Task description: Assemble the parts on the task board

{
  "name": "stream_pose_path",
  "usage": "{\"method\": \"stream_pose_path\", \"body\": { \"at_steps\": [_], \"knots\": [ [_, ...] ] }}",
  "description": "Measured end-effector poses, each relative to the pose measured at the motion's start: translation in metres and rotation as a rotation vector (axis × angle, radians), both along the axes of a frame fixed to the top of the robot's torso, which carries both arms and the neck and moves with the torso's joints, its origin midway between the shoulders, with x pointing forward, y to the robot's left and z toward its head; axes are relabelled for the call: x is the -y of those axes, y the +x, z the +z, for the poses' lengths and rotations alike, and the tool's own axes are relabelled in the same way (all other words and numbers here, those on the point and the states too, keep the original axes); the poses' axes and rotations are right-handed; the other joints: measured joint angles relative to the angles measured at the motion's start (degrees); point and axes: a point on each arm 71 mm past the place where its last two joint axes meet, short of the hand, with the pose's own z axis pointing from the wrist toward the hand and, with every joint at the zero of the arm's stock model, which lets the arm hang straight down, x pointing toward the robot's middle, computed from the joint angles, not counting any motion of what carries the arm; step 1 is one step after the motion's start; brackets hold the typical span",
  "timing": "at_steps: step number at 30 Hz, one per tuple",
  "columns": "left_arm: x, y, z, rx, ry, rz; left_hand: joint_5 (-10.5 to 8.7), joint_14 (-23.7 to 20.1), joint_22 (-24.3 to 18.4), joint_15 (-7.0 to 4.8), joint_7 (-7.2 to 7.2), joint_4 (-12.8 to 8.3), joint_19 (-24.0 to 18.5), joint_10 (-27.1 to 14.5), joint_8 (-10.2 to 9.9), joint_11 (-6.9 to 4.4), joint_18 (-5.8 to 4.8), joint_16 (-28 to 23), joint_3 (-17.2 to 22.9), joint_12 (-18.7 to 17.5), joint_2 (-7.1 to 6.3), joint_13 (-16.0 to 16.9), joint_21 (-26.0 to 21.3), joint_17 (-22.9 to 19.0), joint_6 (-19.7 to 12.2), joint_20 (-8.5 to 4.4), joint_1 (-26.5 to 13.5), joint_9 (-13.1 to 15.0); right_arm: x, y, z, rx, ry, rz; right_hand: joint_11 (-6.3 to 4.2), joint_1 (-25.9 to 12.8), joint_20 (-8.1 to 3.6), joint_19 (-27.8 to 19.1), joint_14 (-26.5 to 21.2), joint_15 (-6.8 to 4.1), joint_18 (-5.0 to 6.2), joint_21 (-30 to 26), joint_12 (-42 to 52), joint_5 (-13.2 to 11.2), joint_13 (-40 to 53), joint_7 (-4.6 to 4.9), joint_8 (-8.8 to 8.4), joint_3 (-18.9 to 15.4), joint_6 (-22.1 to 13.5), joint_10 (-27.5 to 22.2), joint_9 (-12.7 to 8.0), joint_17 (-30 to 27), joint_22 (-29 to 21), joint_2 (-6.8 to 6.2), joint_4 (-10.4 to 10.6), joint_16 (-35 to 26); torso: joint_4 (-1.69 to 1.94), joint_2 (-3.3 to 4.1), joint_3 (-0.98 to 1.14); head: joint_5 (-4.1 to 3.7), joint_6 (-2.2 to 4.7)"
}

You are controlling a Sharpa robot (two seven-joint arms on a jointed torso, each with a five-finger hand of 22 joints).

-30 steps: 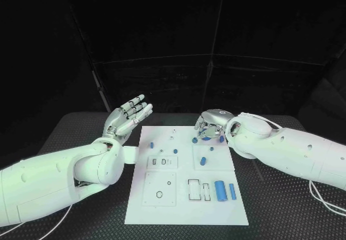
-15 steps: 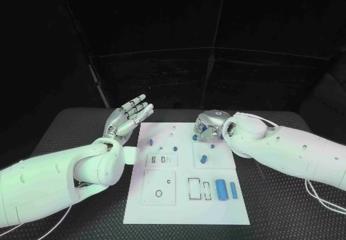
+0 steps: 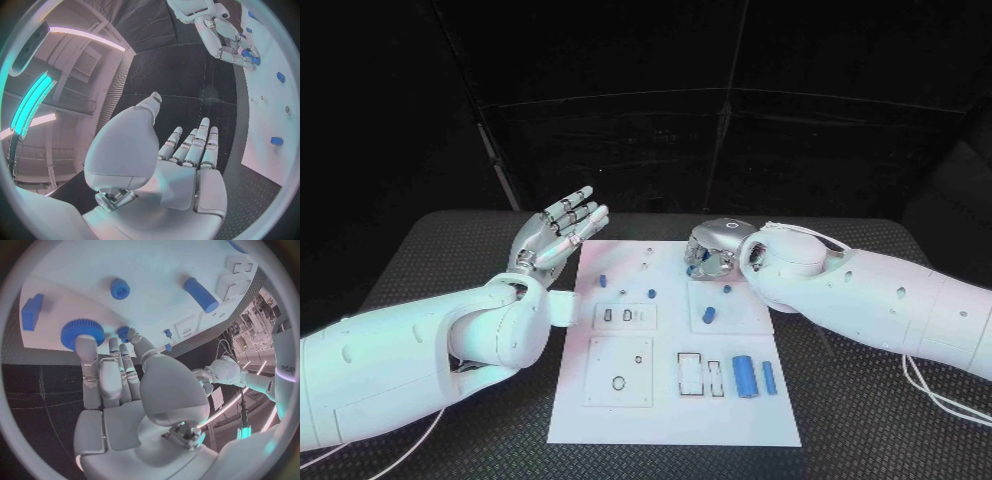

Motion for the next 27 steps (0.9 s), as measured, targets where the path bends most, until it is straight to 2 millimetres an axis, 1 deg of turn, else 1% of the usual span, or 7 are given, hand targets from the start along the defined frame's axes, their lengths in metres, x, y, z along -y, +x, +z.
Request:
{"method": "stream_pose_path", "body": {
  "at_steps": [2,7,12,15,17,19,27],
  "knots": [
    [0.0001,0.0,0.0,0.0,0.0,0.0,0.0,0.0,0.0,0.0,0.0,0.0,0.0,0.0,0.0,0.0,0.0,0.0,0.0,0.0,0.0,0.0,0.0,0.0,0.0,0.0,0.0,0.0,-0.0002,0.0003,-0.0003,-0.001,-0.002,0.0,-0.04,-0.3,0.0,0.0,0.0,0.0,0.0,0.3,0.0,0.0,0.0,-0.12,0.0,0.6,0.1,0.2,0.0,0.3,0.4,0.26,0.1,0.5,0.02,0.04,0.0,0.12,-0.16],
    [0.0001,-0.0001,0.0,0.0,0.0,-0.001,0.0,0.0,0.0,0.0,0.0,0.0,0.0,0.0,0.0,0.0,0.0,0.2,0.0,0.0,0.0,0.0,0.0,0.0,0.0,0.0,0.0,0.0,-0.0029,0.0001,-0.0006,-0.005,-0.004,0.007,-0.12,0.1,0.0,0.0,0.0,0.0,0.0,1.3,0.0,-0.5,0.0,0.11,0.38,2.0,1.3,1.1,0.1,0.9,1.5,0.71,-0.1,1.0,0.02,0.13,0.03,0.28,-0.29],
    [0.0003,-0.0001,0.0,0.0,0.0,-0.001,0.0,0.1,0.0,0.12,0.0,0.0,0.0,0.0,0.0,0.0,0.0,0.2,0.0,0.0,0.0,0.0,0.0,0.0,0.0,0.0,0.0,0.0,-0.0042,0.0007,-0.0006,-0.008,-0.008,0.009,-0.04,0.3,-0.2,0.2,0.0,0.0,0.0,2.3,0.0,-1.0,0.0,0.16,0.38,3.9,2.7,2.1,0.2,1.3,2.5,0.91,-0.2,1.5,0.02,0.21,0.04,0.16,-0.31],
    [0.0002,0.0,0.0,0.0,-0.001,-0.001,0.0,0.2,0.0,0.21,0.0,0.0,0.0,0.0,0.0,0.0,0.0,0.2,0.0,0.0,0.0,0.0,0.0,0.0,0.0,0.0,0.0,0.0,-0.0043,0.0013,-0.0005,-0.009,-0.01,0.008,-0.32,0.5,-0.2,0.2,0.0,0.0,-0.06,2.9,0.0,-1.1,0.0,0.09,0.38,5.3,3.2,2.5,0.1,1.5,3.1,1.07,-0.4,1.8,0.04,0.25,0.05,0.04,-0.37],
    [0.0002,0.0001,0.0002,0.001,0.0,-0.001,0.0,0.2,0.0,0.21,-0.21,0.0,0.0,0.0,0.0,0.0,0.0,0.2,0.0,0.0,0.0,0.0,0.0,0.0,0.2,0.0,0.0,0.1,-0.0045,0.0018,-0.0003,-0.009,-0.012,0.008,-0.22,0.5,-0.2,0.2,0.0,0.0,-0.94,3.3,0.0,-1.3,0.0,0.21,0.37,6.3,3.5,2.9,0.1,1.6,3.6,1.14,-0.4,1.8,0.06,0.29,0.05,0.03,-0.42],
    [-0.0001,0.0002,0.0004,0.001,0.0,-0.001,0.0,0.2,0.0,0.21,-0.21,0.0,0.0,0.0,0.0,0.0,0.0,0.2,0.0,0.0,0.0,0.0,0.0,0.0,0.2,0.0,0.0,0.1,-0.0048,0.0023,0.0,-0.008,-0.013,0.008,-0.42,0.5,-0.2,0.2,0.0,0.0,-0.94,3.4,-0.1,-1.4,0.0,-0.02,0.37,6.9,3.7,3.1,0.1,1.6,3.8,1.14,-0.4,2.1,0.07,0.32,0.05,0.03,-0.43],
    [-0.0004,0.0004,0.0009,0.002,0.0,-0.001,0.0,0.2,0.0,0.21,0.0,0.0,0.0,0.0,0.0,0.0,-0.01,0.2,0.0,0.0,0.0,0.0,0.0,0.0,0.4,0.0,0.0,0.1,-0.0076,0.0036,0.0008,-0.005,-0.015,0.011,-0.42,0.9,-0.2,0.2,0.0,0.0,-0.93,3.8,-0.2,-1.5,0.1,0.18,0.36,8.1,3.9,3.1,0.1,1.7,4.2,0.76,-0.4,2.1,0.1,0.39,0.05,0.24,-0.52]
  ]
}}
